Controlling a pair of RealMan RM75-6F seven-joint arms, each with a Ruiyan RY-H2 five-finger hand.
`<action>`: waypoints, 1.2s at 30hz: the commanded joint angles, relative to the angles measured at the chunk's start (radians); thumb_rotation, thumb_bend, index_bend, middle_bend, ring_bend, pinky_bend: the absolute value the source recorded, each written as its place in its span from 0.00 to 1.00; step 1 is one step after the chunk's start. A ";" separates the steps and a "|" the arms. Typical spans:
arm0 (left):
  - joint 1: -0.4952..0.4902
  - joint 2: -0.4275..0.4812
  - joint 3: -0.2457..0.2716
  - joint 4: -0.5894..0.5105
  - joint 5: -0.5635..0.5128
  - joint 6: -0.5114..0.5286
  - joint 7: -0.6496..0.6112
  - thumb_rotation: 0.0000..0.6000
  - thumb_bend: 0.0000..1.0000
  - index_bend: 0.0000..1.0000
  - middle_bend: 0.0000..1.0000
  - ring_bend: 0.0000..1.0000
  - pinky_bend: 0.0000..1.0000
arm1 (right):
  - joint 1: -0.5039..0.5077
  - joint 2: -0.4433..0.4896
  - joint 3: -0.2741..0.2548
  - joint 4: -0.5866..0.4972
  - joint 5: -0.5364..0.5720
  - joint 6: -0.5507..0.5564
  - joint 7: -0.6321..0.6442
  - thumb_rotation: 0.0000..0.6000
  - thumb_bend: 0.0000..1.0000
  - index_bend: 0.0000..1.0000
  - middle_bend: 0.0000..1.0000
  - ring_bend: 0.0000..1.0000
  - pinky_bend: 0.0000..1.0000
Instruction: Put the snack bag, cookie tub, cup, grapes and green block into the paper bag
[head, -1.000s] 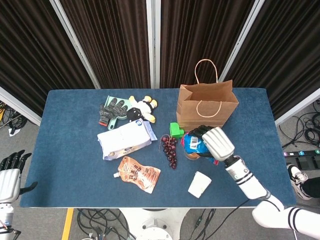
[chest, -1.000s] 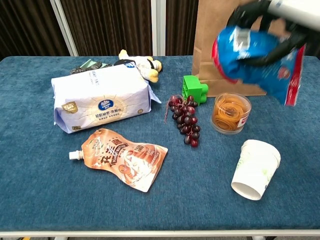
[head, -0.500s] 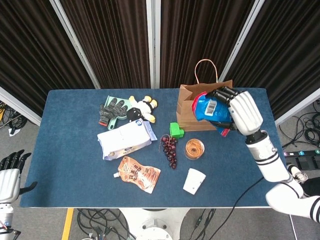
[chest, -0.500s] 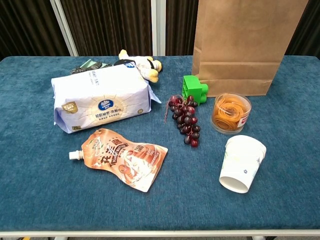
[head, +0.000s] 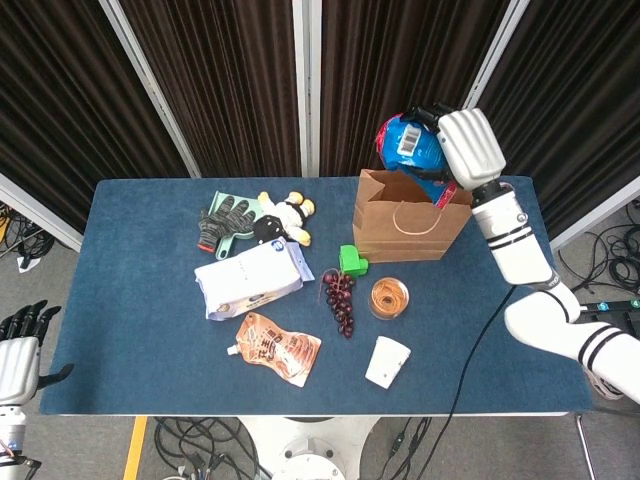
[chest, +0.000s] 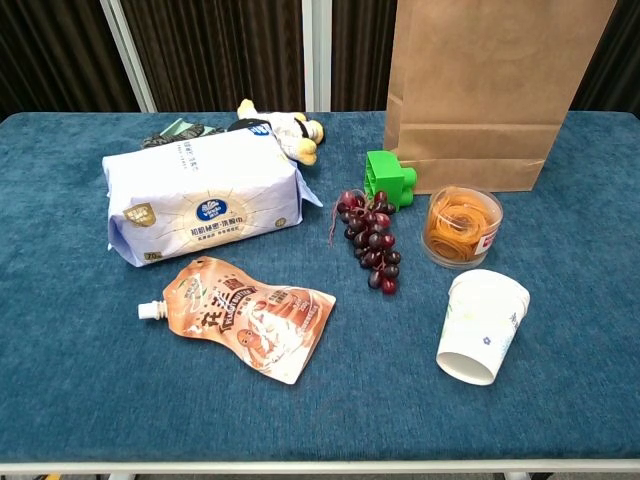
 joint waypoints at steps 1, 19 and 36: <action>-0.002 0.000 0.000 0.000 -0.004 -0.006 0.001 1.00 0.04 0.23 0.20 0.12 0.15 | 0.066 -0.081 -0.003 0.150 0.038 -0.067 0.018 1.00 0.25 0.65 0.57 0.38 0.58; -0.006 0.008 -0.001 -0.014 -0.022 -0.025 -0.010 1.00 0.04 0.23 0.20 0.12 0.15 | 0.127 -0.353 -0.128 0.567 -0.062 -0.065 0.249 1.00 0.18 0.59 0.56 0.34 0.48; -0.012 0.005 0.002 -0.004 -0.008 -0.024 -0.021 1.00 0.04 0.23 0.20 0.12 0.15 | 0.040 -0.270 -0.170 0.409 -0.099 0.041 0.300 1.00 0.16 0.01 0.20 0.01 0.17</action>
